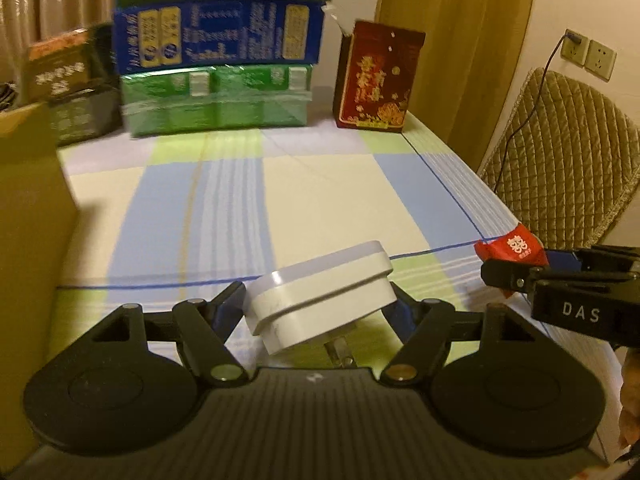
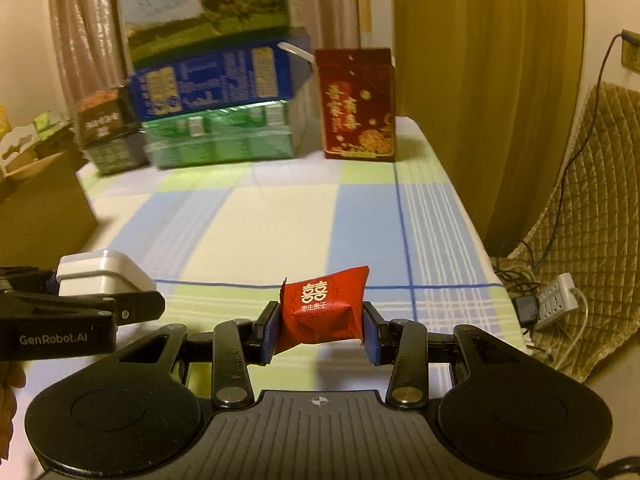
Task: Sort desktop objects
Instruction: 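Carry the charger plug and red candy over the cardboard box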
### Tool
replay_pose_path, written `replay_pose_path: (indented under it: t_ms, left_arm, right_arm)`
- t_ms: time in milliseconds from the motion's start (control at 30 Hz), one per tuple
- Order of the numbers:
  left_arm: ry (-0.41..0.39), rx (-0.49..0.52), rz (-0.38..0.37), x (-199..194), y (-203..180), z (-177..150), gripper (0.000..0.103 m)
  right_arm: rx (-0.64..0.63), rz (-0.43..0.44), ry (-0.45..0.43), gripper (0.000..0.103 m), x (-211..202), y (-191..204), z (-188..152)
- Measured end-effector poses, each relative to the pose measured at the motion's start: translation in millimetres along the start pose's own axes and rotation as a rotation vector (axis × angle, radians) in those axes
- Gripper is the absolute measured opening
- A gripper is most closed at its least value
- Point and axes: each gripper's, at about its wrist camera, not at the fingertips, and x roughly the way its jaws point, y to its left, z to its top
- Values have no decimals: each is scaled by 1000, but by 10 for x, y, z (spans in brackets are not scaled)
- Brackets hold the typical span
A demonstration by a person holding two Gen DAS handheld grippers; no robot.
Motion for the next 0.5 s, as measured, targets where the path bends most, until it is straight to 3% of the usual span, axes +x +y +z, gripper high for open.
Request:
replay_pose_path:
  t_ms: [500]
  left_arm:
    - [-81, 16, 17, -1277, -9, -214, 70]
  right_arm:
    - [-33, 56, -60, 39, -1080, 501, -94]
